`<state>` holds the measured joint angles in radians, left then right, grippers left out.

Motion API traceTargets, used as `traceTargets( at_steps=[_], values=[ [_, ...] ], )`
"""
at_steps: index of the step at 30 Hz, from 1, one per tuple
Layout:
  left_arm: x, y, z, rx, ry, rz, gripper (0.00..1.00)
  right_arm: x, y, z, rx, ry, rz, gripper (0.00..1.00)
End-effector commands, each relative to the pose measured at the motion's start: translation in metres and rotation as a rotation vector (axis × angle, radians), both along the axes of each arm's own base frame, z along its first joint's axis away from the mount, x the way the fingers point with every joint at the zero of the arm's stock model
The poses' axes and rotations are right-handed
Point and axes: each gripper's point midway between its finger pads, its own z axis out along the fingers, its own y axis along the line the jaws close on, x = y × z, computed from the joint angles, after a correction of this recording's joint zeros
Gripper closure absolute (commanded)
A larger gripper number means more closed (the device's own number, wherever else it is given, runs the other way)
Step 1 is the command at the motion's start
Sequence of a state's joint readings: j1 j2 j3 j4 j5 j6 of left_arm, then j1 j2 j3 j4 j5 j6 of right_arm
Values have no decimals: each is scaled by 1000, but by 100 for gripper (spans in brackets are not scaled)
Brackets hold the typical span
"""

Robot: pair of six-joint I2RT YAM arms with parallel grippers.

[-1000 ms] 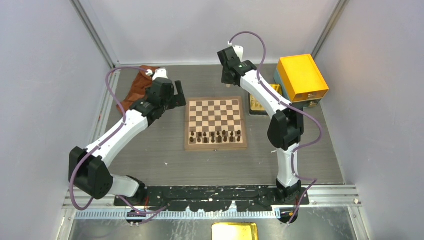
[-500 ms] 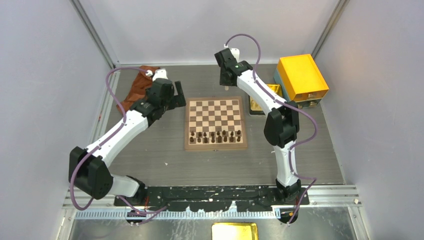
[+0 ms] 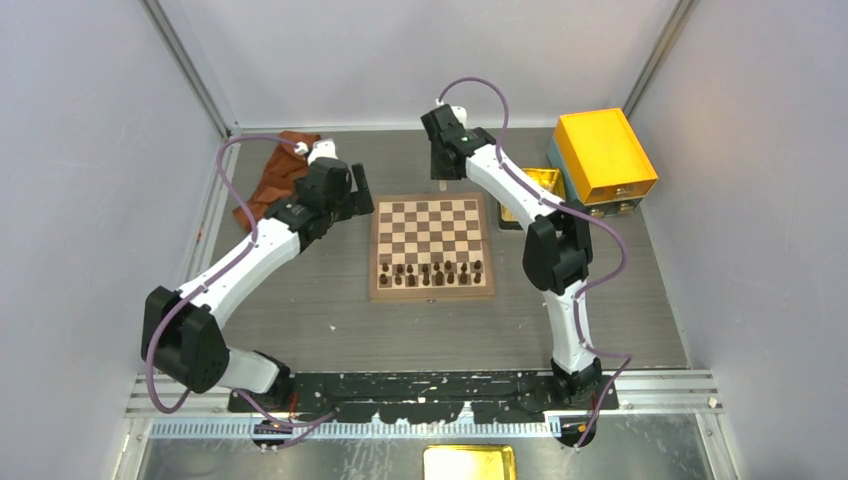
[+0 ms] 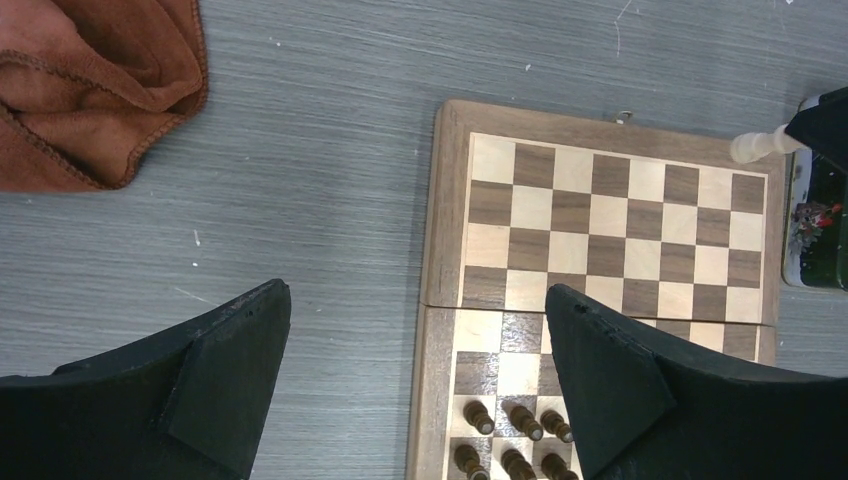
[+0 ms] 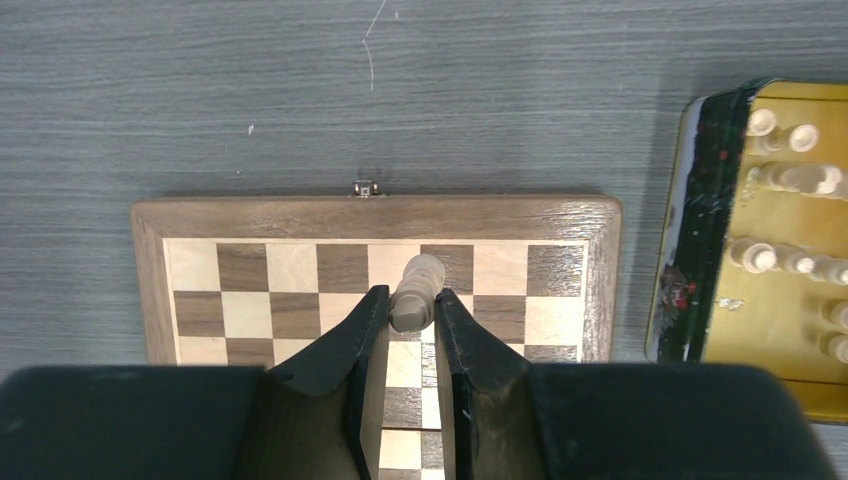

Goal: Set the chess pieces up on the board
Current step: Place the chess piece on the chessboard.

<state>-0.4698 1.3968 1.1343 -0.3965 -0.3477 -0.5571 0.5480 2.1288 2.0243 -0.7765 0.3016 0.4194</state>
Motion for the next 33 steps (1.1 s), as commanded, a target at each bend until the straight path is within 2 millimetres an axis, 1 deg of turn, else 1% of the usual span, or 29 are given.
traceTargets(
  at_steps=[1, 7, 14, 22, 28, 33],
  values=[
    [11, -2, 10, -31, -52, 22, 0, 3, 14, -6, 35, -6, 31, 99],
    [13, -3, 8, -33, -47, 24, 0, 2, 19, -18, 44, 16, 41, 99],
    [14, -3, 4, -29, -39, 23, 0, 1, 28, -28, 63, 34, 54, 99],
    [14, -4, 3, -28, -36, 25, 0, -1, 35, -35, 81, 50, 64, 99],
    [14, -4, 2, -26, -33, 25, 0, -2, 40, -37, 88, 53, 70, 99],
    [14, -3, 2, -25, -31, 25, 0, -4, 47, -38, 89, 54, 83, 99]
  ],
)
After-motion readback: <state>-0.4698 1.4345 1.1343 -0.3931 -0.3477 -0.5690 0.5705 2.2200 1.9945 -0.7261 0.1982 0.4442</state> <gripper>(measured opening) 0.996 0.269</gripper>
